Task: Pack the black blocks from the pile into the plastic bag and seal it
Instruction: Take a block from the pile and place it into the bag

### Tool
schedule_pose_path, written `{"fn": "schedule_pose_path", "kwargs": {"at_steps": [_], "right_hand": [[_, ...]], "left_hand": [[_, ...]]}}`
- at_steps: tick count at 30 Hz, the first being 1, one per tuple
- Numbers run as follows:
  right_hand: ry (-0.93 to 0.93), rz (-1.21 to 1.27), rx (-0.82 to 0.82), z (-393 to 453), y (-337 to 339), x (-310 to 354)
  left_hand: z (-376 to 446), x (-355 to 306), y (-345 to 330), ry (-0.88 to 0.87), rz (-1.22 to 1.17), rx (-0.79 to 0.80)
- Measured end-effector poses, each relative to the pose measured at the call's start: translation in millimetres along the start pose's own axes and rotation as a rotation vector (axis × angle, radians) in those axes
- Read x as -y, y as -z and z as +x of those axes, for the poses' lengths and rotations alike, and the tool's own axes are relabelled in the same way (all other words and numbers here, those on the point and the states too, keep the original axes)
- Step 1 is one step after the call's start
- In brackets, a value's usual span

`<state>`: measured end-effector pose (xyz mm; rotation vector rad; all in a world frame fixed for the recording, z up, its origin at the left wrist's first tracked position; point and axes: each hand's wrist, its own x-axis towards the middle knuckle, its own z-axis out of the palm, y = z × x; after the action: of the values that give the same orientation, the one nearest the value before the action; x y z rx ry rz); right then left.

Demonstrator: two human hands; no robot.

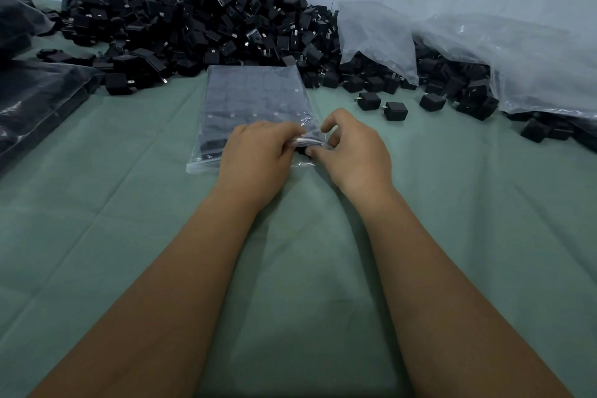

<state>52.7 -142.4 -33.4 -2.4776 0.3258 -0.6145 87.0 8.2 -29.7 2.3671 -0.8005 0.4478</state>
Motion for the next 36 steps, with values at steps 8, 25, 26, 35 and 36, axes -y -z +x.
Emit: {"fn": "schedule_pose_path", "kwargs": {"at_steps": [8,25,26,35,36], "right_hand": [[-0.101,-0.059,0.007,4,-4,-2],[-0.4,0.194,-0.277,57,26,-47],[-0.391,0.118,-0.224,66,25,-52],[-0.176,-0.285,-0.11,93,-1,-65],[-0.14,-0.263,-0.123,92,-1,-63]], "left_hand": [[-1,0,-5,-0.11,0.058,0.065],[-1,-12,-22,-0.071,0.202,0.19],[-1,-12,-22,-0.067,0.189,0.189],[0,-9,-20,-0.052,0.091,0.152],[0,-9,-20,-0.05,0.082,0.152]]}}
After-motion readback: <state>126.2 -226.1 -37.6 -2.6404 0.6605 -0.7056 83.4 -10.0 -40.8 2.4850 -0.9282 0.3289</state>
